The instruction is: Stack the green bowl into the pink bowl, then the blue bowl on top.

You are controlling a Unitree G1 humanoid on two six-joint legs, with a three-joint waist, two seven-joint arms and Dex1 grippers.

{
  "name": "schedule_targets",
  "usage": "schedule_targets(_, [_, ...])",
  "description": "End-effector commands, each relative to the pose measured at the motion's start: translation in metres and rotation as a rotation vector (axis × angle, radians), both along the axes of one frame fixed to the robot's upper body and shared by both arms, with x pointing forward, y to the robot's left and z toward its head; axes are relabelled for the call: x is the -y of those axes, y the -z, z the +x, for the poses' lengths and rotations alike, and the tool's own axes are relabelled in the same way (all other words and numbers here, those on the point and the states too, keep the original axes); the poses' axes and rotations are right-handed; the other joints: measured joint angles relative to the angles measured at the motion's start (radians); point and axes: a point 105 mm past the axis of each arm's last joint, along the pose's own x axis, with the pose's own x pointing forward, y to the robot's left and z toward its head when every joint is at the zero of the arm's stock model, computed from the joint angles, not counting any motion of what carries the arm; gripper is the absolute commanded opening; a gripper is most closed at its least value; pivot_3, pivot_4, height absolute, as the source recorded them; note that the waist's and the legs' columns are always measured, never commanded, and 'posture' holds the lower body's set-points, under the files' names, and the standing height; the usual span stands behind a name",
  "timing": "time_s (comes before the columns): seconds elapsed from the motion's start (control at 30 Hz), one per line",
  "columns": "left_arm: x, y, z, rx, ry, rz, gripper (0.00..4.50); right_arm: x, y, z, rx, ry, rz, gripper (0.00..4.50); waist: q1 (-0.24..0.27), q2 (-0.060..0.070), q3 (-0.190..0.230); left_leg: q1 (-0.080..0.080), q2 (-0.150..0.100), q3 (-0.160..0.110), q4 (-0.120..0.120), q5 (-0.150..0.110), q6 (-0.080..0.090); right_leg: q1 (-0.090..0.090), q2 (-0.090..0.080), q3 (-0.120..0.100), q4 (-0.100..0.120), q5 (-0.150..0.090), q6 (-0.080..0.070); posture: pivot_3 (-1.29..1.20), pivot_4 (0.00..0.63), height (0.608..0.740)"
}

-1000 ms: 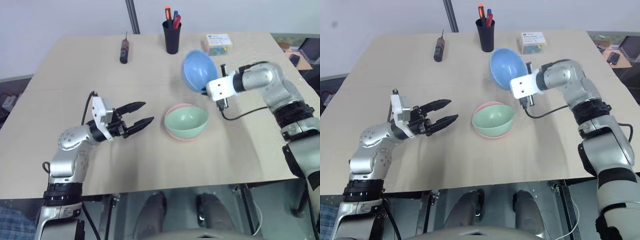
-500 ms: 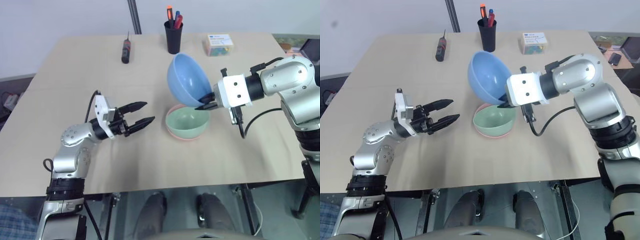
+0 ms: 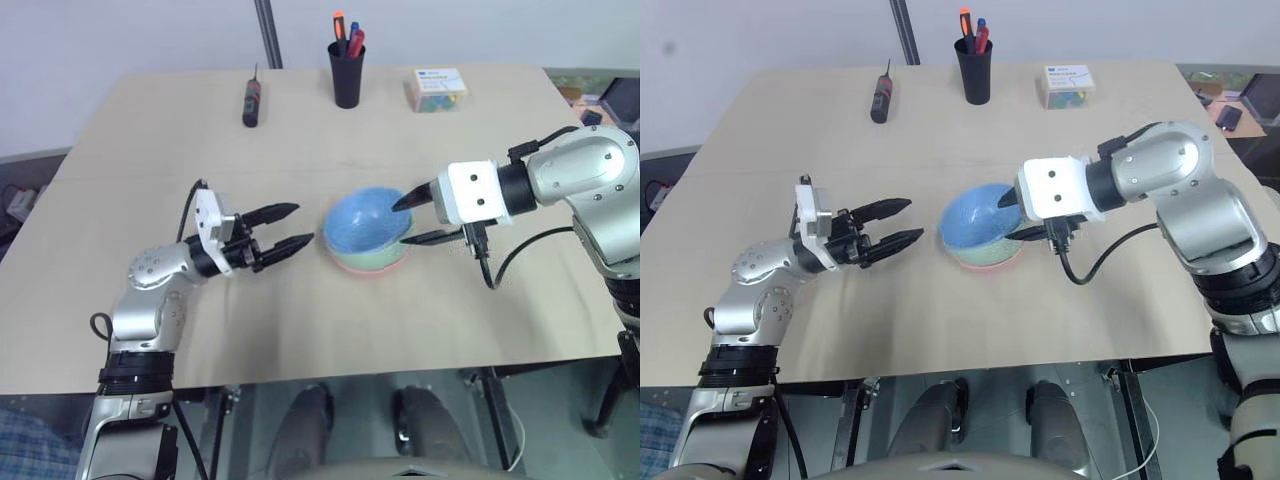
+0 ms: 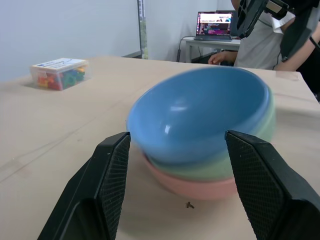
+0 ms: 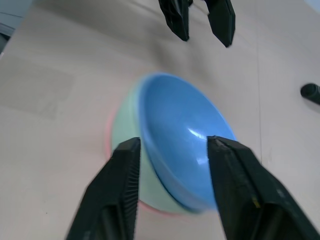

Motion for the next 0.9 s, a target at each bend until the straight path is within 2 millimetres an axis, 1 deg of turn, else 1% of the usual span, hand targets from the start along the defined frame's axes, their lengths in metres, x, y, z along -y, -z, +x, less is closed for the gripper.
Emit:
schedule_targets(0.03, [-0.001,-0.008,-0.001,0.029,-0.009,0.006,3.19,0.01,-0.02,0.003,0.059,0.082,0.134,2.13,0.001,0.0,0.0,0.0,0.0,0.0,0.0,0.0,0.0,0.0,0.0,0.0,0.0,0.0,0.0,0.0,0.15,0.74])
schedule_targets(0.13, [-0.002,-0.009,-0.002,0.014,-0.028,0.002,3.19,0.02,-0.02,0.005,0.042,0.14,0.258,2.13,0.003,-0.001,0.0,0.0,0.0,0.0,0.0,0.0,0.0,0.0,0.0,0.0,0.0,0.0,0.0,0.0,0.15,0.74])
schedule_targets(0.2, [-0.004,-0.01,-0.004,0.025,-0.051,-0.005,3.19,0.03,-0.017,0.004,0.021,0.181,0.355,2.13,0.003,-0.001,0.0,0.0,0.0,0.0,0.0,0.0,0.0,0.0,0.0,0.0,0.0,0.0,0.0,0.0,0.15,0.74])
schedule_targets(0.27, [-0.009,-0.008,-0.005,0.035,-0.087,-0.001,3.19,0.043,-0.012,0.003,-0.02,0.246,0.438,2.13,0.008,-0.002,-0.001,0.0,0.0,0.0,0.0,0.0,0.0,0.0,0.0,0.0,0.0,0.0,0.0,0.0,0.15,0.74])
schedule_targets(0.37, [-0.019,-0.008,-0.003,0.052,-0.17,-0.015,3.19,0.058,-0.004,-0.003,-0.081,0.31,0.544,2.13,0.016,-0.001,-0.001,0.0,0.0,0.0,0.0,0.0,0.0,0.0,0.0,0.0,-0.001,0.0,0.0,0.0,0.15,0.74])
schedule_targets(0.43, [-0.026,-0.006,-0.005,0.058,-0.209,-0.023,3.19,0.075,0.003,-0.006,-0.115,0.361,0.612,2.13,0.02,-0.002,-0.001,0.0,0.0,0.0,0.0,0.0,0.0,0.0,0.0,0.0,-0.001,0.0,0.0,0.0,0.15,0.74])
schedule_targets(0.47, [-0.027,-0.005,-0.006,0.059,-0.217,-0.023,3.19,0.08,0.006,-0.007,-0.122,0.371,0.626,2.13,0.02,-0.002,-0.001,0.0,0.0,0.0,0.0,0.0,0.0,0.001,0.0,0.0,-0.001,0.0,0.0,0.0,0.15,0.74])
schedule_targets(0.53, [-0.03,-0.003,-0.009,0.052,-0.229,-0.021,3.19,0.095,0.015,-0.005,-0.132,0.421,0.683,2.13,0.02,-0.002,-0.001,0.0,0.0,0.0,0.0,0.0,0.0,0.001,0.0,0.0,-0.001,0.0,0.0,0.0,0.15,0.74])
schedule_targets(0.6, [-0.033,-0.001,-0.01,0.048,-0.237,-0.017,3.19,0.112,0.026,-0.005,-0.166,0.464,0.755,2.13,0.02,-0.005,-0.003,0.001,0.0,0.0,0.001,0.0,0.0,0.002,0.0,0.0,-0.001,0.0,0.0,0.0,0.15,0.74])
schedule_targets(0.7, [-0.035,0.0,-0.011,0.05,-0.243,-0.009,3.19,0.123,0.034,-0.009,-0.171,0.445,0.81,2.13,0.019,-0.004,-0.003,0.002,0.0,0.0,0.002,0.0,0.0,0.004,0.0,0.0,-0.001,0.0,0.0,0.0,0.15,0.74])
schedule_targets(0.8, [-0.04,-0.001,-0.011,0.048,-0.26,-0.003,3.19,0.141,0.046,-0.013,-0.192,0.463,0.829,2.13,0.019,-0.004,-0.003,0.002,0.0,0.0,0.002,0.0,0.0,0.004,0.0,0.0,-0.001,0.0,0.0,0.0,0.15,0.74])
schedule_targets(0.9, [-0.043,-0.001,-0.011,0.054,-0.263,0.002,3.19,0.146,0.05,-0.017,-0.174,0.435,0.807,2.13,0.018,-0.004,-0.003,0.002,0.001,0.0,0.003,0.0,0.0,0.004,0.0,0.0,-0.001,0.0,0.0,0.0,0.15,0.74])
